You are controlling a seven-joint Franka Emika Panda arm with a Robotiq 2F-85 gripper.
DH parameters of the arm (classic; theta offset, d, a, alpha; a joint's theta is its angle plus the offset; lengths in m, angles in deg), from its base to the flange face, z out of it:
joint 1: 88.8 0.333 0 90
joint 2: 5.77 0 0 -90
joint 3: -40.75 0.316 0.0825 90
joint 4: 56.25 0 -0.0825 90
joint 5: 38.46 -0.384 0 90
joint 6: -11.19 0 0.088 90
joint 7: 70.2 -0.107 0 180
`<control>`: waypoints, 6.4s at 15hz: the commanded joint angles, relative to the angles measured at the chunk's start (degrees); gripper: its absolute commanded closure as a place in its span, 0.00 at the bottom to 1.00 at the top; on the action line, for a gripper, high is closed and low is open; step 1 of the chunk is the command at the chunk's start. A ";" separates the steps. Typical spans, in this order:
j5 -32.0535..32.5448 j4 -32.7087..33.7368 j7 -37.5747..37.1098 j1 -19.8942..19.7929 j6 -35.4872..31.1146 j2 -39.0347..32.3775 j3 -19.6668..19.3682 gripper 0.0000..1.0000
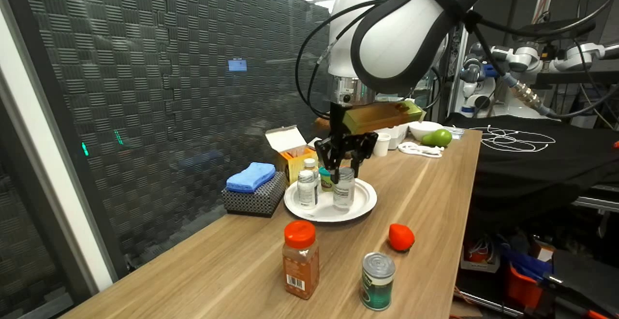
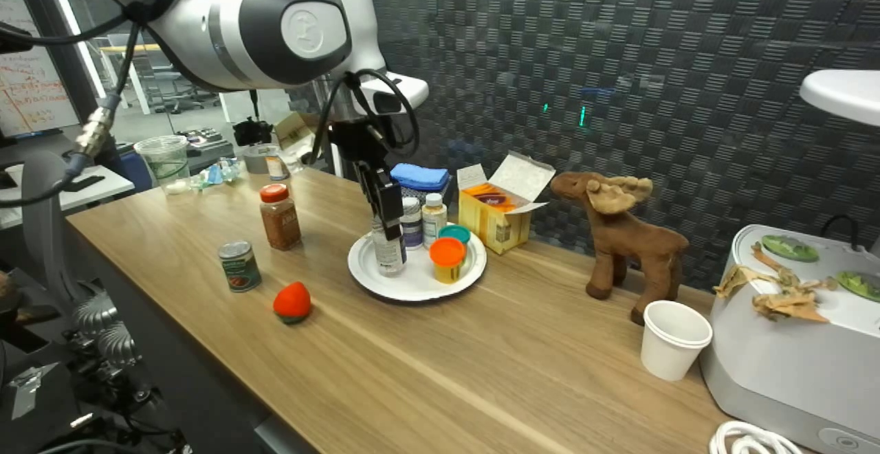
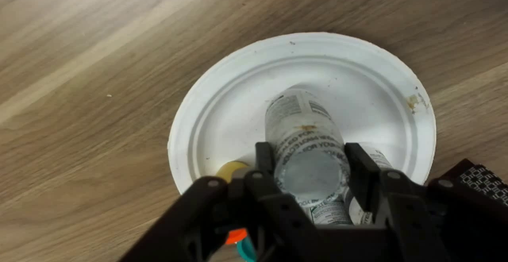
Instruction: Pick up all the objects surrounding the white plate and arrange them on the plate
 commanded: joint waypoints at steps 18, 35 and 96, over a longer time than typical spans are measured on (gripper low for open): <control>-3.85 6.61 5.14 -0.39 -7.03 -5.98 -2.61 0.76; 4.60 4.19 2.33 3.31 -7.93 -1.19 -5.22 0.00; -2.54 4.37 -1.91 4.55 11.39 5.95 3.50 0.76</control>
